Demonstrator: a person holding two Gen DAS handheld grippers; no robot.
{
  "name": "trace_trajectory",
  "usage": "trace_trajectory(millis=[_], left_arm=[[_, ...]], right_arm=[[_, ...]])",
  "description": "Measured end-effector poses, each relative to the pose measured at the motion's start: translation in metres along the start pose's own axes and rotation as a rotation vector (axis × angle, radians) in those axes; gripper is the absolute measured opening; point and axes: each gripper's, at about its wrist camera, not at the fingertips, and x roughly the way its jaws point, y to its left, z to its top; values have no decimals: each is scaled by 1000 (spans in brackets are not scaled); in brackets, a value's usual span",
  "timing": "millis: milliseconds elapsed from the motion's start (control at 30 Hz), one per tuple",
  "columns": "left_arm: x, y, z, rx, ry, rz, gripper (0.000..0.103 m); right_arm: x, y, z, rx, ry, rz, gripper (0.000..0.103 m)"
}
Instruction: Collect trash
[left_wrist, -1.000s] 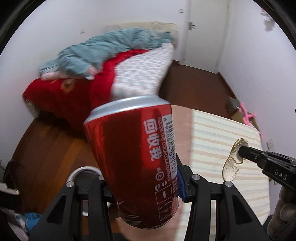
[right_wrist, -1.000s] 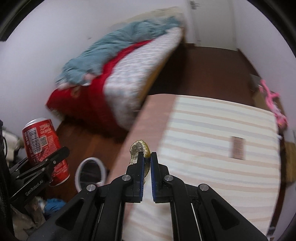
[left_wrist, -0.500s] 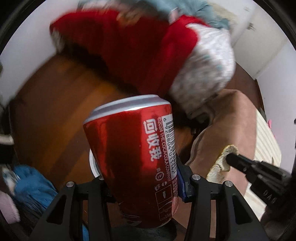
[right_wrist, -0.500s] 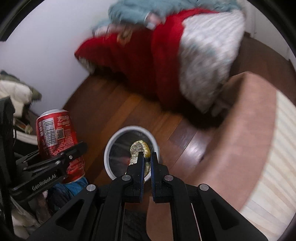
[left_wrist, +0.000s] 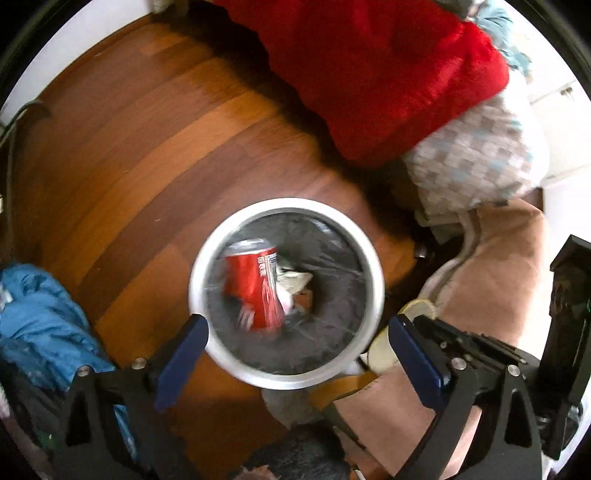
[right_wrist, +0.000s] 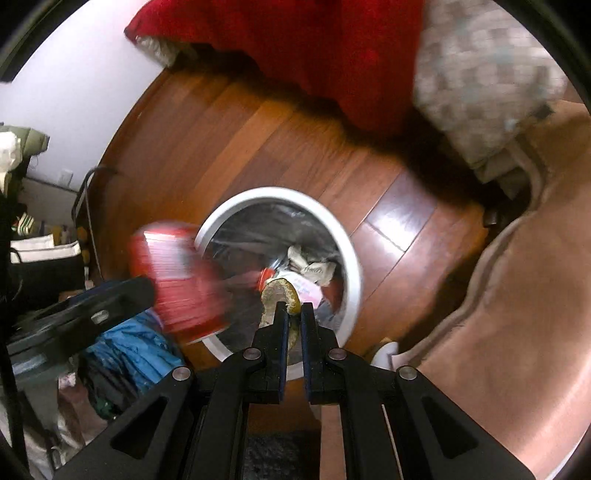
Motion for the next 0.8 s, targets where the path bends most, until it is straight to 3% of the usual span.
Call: trace_trajectory(millis=[67, 133, 200, 267, 300, 500, 800], left_arm=[[-8, 9, -7, -15, -14, 33, 100], [-15, 18, -13, -28, -35, 64, 100], [-24, 22, -24, -40, -53, 97, 100], [-31, 27, -34, -44, -70, 117, 100], [-35, 27, -40, -44, -76, 131, 100], [-61, 17, -71, -7, -121, 177, 101], [-116, -6, -94, 42, -203, 158, 101]], right_arm=[[5, 4, 1, -10, 7, 6, 17], [5, 5, 3, -15, -1, 14, 65], [-2, 8, 0, -27, -8, 31, 88], [-10, 9, -6, -46, -18, 9, 91], [-13, 9, -11, -50, -21, -4, 102], [-45, 16, -43, -95, -40, -104, 103], [-110, 24, -75, -116, -103, -86, 103]])
